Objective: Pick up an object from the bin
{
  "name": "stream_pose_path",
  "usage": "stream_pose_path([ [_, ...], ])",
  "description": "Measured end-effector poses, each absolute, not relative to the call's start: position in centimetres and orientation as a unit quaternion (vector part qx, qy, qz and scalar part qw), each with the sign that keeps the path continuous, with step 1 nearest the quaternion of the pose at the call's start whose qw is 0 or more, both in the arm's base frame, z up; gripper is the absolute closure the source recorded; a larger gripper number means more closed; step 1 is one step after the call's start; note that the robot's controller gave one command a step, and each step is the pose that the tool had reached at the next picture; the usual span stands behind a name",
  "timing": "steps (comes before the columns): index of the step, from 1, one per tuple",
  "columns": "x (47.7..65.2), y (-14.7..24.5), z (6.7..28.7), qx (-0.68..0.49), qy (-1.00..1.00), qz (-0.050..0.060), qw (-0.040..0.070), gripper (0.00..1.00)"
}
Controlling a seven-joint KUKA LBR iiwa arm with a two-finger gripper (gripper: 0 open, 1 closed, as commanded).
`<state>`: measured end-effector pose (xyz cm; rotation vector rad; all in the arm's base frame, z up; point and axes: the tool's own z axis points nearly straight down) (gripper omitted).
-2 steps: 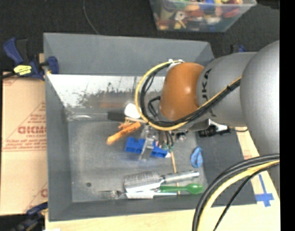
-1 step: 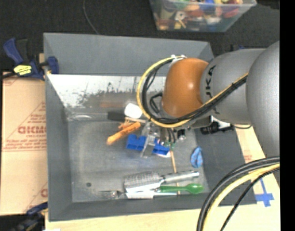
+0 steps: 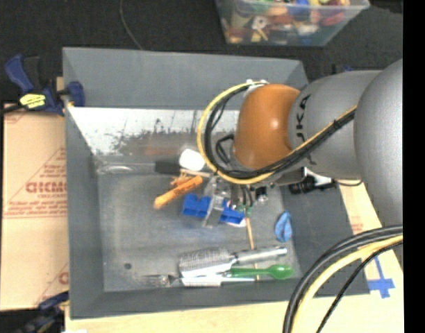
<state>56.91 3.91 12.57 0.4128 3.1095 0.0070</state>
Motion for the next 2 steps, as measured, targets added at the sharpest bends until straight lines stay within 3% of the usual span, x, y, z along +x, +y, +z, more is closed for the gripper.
stream_pose_path([
  [2,56.8,3.9,14.4,0.132,0.991,0.003,0.001,1.00],
])
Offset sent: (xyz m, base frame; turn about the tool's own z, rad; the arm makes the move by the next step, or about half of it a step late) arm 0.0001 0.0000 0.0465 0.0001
